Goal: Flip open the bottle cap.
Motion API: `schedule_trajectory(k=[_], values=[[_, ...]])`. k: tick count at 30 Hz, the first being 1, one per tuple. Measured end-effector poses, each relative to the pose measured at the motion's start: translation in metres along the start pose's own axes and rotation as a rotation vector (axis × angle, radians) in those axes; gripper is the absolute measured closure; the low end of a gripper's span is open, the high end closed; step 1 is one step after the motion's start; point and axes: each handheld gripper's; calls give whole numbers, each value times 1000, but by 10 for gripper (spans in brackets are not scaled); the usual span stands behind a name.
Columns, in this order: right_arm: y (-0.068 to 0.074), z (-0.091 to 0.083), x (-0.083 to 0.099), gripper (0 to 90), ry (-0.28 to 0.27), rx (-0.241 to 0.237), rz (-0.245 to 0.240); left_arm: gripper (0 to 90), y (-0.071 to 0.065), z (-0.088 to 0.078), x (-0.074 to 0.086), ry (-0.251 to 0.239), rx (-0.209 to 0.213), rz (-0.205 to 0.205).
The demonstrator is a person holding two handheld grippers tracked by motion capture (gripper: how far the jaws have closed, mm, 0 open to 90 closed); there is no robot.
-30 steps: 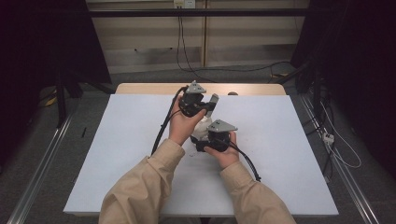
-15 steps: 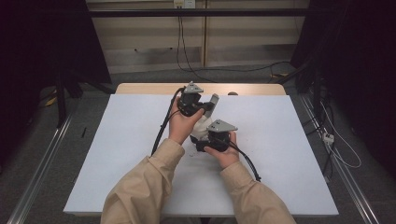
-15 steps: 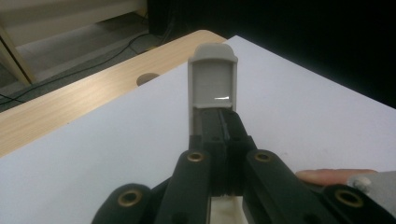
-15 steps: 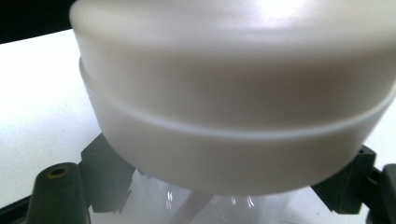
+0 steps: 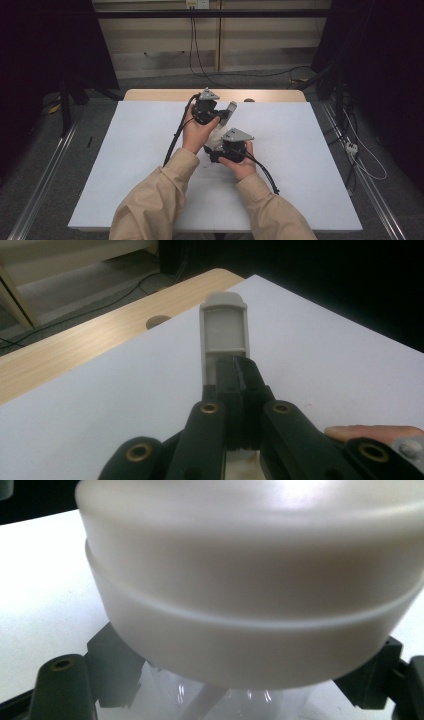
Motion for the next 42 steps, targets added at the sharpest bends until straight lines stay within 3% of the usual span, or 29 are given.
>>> schedule_trajectory(k=[21, 25, 29, 31, 34, 42], values=[[-2, 0, 0, 188, -1, -4, 13, 900, -2, 10, 3, 32, 7, 15], [-1, -1, 0, 185, 0, 0, 3, 884, -1, 5, 5, 21, 14, -4], [-1, -1, 0, 173, 0, 2, 4, 804, 2, -1, 6, 29, 44, -17], [-2, -1, 0, 126, -5, -3, 19, 744, 1, -4, 7, 25, 43, -15], [-3, -3, 0, 66, 1, -4, 35, 628, 1, -12, 9, 1, 50, -32], [-2, -17, -2, 34, 41, -15, 70, 256, 2, -44, 25, -69, 64, -29]])
Point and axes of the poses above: each handheld gripper's, and its own axes: z roughly forward along the jaws, x roughly out of its underside, y roughly to its left, and after that the axes turned 6 degrees about -x, right-handed
